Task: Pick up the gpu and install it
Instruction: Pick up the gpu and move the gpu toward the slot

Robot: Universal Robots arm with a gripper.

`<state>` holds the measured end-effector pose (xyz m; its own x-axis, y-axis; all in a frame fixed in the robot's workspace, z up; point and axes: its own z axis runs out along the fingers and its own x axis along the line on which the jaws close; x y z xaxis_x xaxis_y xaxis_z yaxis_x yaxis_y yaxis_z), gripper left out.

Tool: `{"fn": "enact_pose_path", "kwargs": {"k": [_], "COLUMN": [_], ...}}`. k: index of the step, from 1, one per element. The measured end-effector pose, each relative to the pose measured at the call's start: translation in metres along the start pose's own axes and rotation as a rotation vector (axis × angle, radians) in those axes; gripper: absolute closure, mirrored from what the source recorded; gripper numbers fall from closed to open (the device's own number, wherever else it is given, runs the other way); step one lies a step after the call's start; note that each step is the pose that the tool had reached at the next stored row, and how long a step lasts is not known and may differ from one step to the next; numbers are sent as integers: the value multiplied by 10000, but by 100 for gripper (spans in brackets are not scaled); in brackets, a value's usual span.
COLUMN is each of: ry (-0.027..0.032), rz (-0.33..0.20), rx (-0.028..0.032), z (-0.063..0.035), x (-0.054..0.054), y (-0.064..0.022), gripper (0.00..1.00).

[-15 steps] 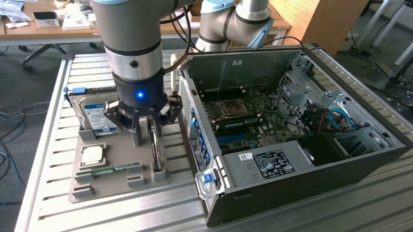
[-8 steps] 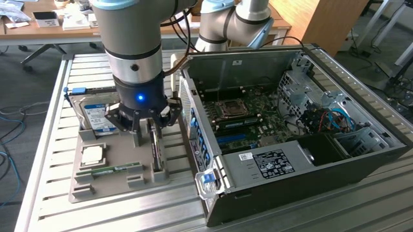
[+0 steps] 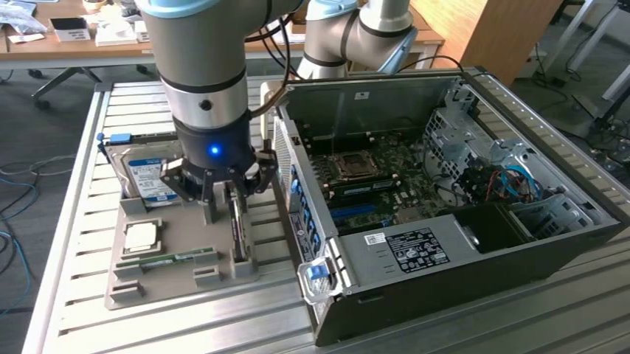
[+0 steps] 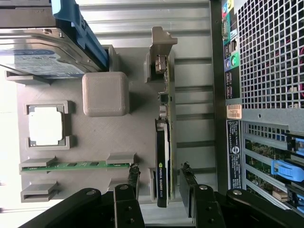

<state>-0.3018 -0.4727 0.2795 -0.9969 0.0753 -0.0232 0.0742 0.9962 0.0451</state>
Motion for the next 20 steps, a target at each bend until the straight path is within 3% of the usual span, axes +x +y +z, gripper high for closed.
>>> {"fn": "enact_pose_path", "kwargs": {"k": [20], "ry": [0], "rz": [0], "rx": [0], "z": [76], "x": [2], "y": [-3], "gripper": [53]}}
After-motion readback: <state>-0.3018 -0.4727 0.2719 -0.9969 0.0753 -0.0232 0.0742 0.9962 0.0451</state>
